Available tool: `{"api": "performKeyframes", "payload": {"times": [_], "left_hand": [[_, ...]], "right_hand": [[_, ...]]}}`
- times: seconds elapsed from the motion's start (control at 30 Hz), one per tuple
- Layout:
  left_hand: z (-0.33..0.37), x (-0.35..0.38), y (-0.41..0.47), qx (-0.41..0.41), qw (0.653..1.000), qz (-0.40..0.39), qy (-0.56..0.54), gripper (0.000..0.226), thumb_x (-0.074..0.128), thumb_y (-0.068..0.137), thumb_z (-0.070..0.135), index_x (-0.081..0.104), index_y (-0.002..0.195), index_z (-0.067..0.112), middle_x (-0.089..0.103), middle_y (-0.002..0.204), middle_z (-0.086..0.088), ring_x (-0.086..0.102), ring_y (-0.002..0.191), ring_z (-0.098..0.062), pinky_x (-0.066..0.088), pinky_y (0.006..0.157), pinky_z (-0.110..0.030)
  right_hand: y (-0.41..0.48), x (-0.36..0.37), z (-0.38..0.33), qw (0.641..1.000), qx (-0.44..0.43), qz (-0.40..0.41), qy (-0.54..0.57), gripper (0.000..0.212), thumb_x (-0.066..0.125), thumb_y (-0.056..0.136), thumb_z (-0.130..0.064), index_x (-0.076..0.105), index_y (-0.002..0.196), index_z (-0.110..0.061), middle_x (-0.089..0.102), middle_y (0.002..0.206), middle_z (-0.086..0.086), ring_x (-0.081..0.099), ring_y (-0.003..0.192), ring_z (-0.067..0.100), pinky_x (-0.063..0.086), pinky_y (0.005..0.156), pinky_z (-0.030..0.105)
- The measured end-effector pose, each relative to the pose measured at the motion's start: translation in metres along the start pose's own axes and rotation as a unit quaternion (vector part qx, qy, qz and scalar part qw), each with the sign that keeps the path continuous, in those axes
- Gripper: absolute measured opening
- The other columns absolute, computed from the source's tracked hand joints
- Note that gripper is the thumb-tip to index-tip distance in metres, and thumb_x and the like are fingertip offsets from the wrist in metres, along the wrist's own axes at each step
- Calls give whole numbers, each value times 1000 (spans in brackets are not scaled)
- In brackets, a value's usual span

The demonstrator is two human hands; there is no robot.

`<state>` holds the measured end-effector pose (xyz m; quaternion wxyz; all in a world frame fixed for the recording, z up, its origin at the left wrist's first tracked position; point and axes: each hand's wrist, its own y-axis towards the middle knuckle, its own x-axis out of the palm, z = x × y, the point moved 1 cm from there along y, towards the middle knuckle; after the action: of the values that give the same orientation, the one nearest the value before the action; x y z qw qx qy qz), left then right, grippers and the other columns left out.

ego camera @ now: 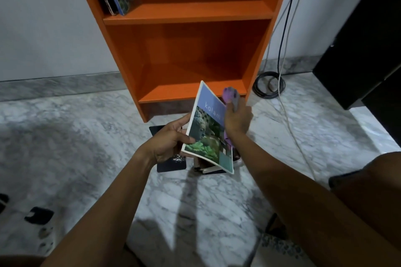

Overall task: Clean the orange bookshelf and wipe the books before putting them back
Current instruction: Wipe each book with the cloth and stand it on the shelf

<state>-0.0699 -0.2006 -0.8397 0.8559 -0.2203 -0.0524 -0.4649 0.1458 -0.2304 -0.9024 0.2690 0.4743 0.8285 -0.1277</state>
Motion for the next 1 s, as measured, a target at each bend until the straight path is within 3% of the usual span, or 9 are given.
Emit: {"api": "performKeyframes", "payload": {"times": [0.13,0.3,0.43,0.5,0.57,0.67,0.8,0.93,1.0], "left_hand": [[-3,9,10,-3,1000,-3,1,81,45,89,-23,49,148,31,66,123,-26,68,93,-36,61,62,-33],[-4,-7,13,1,998,67,17,75,46,88,-22,57,140,31,68,100,-16,64,82,-31,56,60,-35],[-8,-10,8,19,989,123,76,50,45,87,-21,61,122,12,71,96,-15,65,93,-42,55,79,-61],[-2,-7,4,7,991,96,94,55,47,87,-21,63,119,20,71,86,-10,64,77,-32,55,66,-46],[5,-3,0,-8,995,26,100,71,52,85,-19,62,131,33,67,92,-21,60,74,-30,46,59,-31],[14,4,-2,-2,995,-47,91,85,55,82,-18,49,148,35,56,125,-44,61,96,-40,53,66,-34],[32,9,-3,51,995,-56,67,84,53,82,-20,43,153,25,61,133,-32,64,111,-45,58,74,-37],[43,-4,-9,74,997,-17,34,84,57,78,-15,47,150,27,58,136,-31,54,123,-55,47,93,-50],[45,-12,-13,87,996,11,19,82,54,81,-19,47,149,26,62,135,-23,59,122,-47,54,91,-49]], "right_hand": [[-17,23,-31,985,-104,-123,54,48,38,98,-55,44,142,-36,49,105,5,47,78,24,33,64,36],[-65,17,-46,952,-128,-227,162,26,52,101,-33,58,121,-17,49,117,10,52,107,25,45,88,41],[-100,18,-46,941,-185,-245,144,24,57,89,-36,62,103,-17,45,107,10,51,102,27,47,85,41],[-93,17,-51,951,-189,-205,136,21,56,94,-32,60,110,-18,44,111,6,50,105,26,51,86,44],[-71,10,-62,968,-150,-137,148,16,55,99,-27,55,114,-21,43,118,4,50,109,25,52,86,41],[-22,-4,-70,967,-82,-87,224,3,55,102,-28,55,105,-28,48,114,9,50,102,29,43,78,46],[-3,-6,-49,970,30,-94,222,51,49,107,-33,37,156,-27,51,148,7,53,127,32,47,103,50],[-21,4,-15,940,160,-168,252,48,49,105,-37,47,150,-20,56,143,3,56,124,28,48,105,48],[-23,-3,-16,912,204,-222,278,51,44,107,-43,49,149,-15,53,150,9,55,128,30,47,105,48]]}}
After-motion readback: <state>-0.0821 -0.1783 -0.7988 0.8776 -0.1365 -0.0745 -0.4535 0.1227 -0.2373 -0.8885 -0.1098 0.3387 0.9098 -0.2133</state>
